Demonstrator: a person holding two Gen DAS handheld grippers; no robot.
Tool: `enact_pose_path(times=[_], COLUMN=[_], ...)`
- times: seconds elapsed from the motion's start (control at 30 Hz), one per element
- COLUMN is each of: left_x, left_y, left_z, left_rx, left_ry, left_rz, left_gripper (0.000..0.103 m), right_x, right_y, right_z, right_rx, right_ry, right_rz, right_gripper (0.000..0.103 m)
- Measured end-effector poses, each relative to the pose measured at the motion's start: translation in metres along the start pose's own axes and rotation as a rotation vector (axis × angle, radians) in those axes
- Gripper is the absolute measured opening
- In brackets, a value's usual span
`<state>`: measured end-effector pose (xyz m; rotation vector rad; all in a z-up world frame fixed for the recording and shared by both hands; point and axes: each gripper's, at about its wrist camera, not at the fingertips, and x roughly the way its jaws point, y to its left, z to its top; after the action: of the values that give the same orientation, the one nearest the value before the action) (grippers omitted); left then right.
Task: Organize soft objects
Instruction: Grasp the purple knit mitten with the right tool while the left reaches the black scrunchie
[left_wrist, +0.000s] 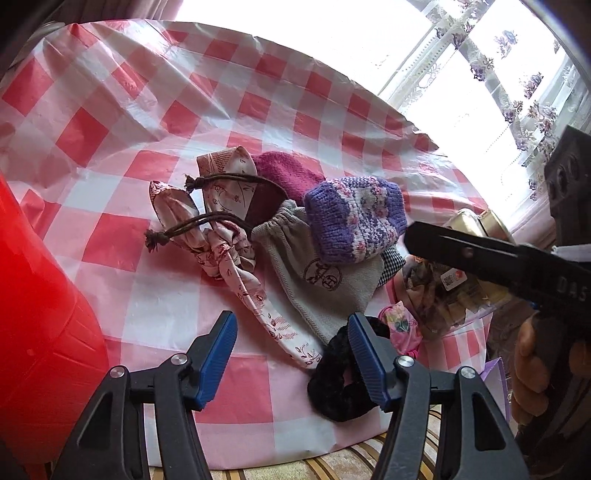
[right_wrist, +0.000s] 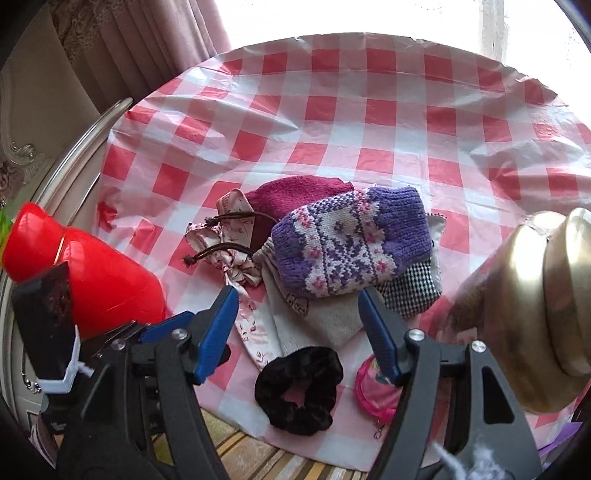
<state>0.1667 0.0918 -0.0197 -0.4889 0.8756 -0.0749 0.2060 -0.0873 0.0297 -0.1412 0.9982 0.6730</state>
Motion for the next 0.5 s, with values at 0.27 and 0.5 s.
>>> enact_pose_path(times=[0.27, 0.5], left_x=[0.005, 0.005], left_y=[0.004, 0.010], left_z=[-0.006, -0.007], left_rx=[0.010, -0.010], left_ry=[-0.005, -0.007], left_rz=[-0.005, -0.023], left_gripper=[0.063, 0.063], right_x=[0.055, 0.083], right_y=[0.012, 0.016], right_z=[0.016, 0.023], right_rx=[-0.092, -0.154], right_ry=[0.047, 0.049], right_rz=[-0.115, -0.200], right_gripper=[0.071, 0.040])
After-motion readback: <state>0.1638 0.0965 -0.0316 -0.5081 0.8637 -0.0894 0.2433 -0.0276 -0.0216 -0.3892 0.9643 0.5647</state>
